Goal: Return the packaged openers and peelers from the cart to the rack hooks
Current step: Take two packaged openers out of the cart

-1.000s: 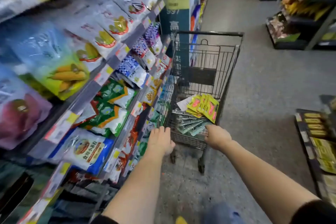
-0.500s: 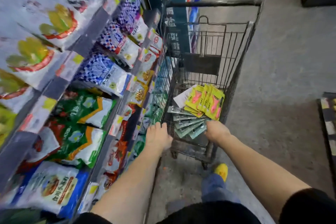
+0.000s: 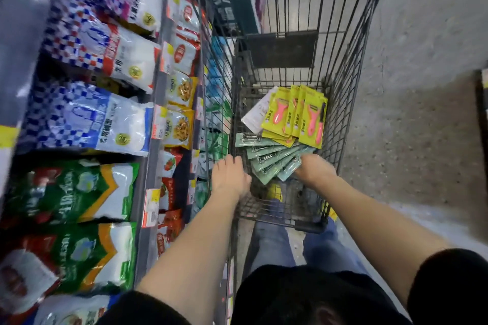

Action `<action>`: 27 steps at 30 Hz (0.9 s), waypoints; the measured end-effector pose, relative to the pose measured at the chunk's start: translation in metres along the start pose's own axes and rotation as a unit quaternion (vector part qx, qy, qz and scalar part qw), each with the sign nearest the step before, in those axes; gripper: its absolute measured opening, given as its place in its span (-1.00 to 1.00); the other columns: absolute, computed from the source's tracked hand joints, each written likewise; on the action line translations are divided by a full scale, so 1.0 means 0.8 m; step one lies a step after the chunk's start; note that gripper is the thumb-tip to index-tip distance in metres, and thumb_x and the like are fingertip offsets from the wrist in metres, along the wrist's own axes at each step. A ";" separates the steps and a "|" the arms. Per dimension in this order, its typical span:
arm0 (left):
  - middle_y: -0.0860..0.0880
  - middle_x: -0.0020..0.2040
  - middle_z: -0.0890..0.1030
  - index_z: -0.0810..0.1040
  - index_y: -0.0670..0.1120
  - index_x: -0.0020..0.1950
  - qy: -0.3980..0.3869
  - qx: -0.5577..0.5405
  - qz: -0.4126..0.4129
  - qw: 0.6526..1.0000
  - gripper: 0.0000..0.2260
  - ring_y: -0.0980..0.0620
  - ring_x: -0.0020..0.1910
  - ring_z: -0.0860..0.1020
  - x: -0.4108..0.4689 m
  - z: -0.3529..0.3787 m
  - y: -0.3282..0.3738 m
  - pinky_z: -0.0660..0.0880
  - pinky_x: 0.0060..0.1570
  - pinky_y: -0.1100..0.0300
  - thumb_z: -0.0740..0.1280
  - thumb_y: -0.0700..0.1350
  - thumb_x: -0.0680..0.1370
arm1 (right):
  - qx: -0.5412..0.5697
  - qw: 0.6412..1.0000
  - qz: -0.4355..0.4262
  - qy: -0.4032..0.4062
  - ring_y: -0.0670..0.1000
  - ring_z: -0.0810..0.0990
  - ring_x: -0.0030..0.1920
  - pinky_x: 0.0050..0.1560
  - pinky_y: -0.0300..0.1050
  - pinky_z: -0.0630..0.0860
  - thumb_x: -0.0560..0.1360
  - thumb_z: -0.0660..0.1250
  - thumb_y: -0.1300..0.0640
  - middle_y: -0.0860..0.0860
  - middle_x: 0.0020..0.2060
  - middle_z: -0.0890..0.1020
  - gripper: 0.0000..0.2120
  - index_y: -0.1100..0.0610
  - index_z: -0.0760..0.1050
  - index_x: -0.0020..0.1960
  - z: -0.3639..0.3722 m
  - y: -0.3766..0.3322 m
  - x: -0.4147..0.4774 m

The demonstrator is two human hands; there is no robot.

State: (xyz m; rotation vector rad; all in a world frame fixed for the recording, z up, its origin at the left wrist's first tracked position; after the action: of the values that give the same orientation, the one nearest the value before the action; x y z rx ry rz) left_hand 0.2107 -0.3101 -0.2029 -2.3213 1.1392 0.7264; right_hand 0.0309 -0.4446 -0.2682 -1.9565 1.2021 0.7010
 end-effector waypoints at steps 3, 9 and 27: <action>-0.20 0.35 0.47 0.38 -0.14 0.40 -0.024 0.007 0.033 0.999 -0.60 -0.22 0.35 0.47 0.049 0.013 0.003 0.39 0.34 -0.07 0.22 0.04 0.64 | 0.032 0.999 0.036 0.003 0.21 0.63 0.06 -0.02 0.01 0.56 0.51 0.26 0.09 0.11 0.04 0.64 -0.78 0.15 0.54 0.10 0.001 -0.001 0.008; -0.23 0.38 0.47 0.38 -0.18 0.45 -0.049 0.018 0.071 0.996 -0.56 -0.24 0.38 0.45 0.153 0.031 -0.001 0.39 0.36 -0.10 0.18 0.03 0.65 | 0.138 0.984 0.115 0.003 0.23 0.62 0.10 0.03 0.04 0.56 0.56 0.29 0.07 0.20 0.14 0.64 -0.69 0.17 0.52 0.25 0.034 0.002 0.057; -0.20 0.35 0.52 0.41 -0.15 0.41 -0.117 -0.015 0.081 0.990 -0.58 -0.27 0.36 0.41 0.352 0.134 0.041 0.46 0.30 -0.17 0.14 0.08 0.67 | 0.468 0.820 0.328 0.023 0.09 0.60 -0.05 0.03 -0.12 0.54 0.51 0.43 0.05 0.07 -0.14 0.66 -0.81 0.20 0.62 -0.06 0.197 0.040 0.216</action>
State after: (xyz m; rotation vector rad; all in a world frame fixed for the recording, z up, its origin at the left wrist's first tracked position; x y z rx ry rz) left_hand 0.3026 -0.4268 -0.4669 -2.1154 1.2225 1.0514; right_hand 0.0620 -0.4162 -0.5003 -0.7262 1.8157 0.2519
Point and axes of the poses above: each hand's wrist, its own x-axis towards the middle knuckle, its own z-axis out of the palm, y = z × x, the point moved 9 cm from there along x, towards the middle knuckle
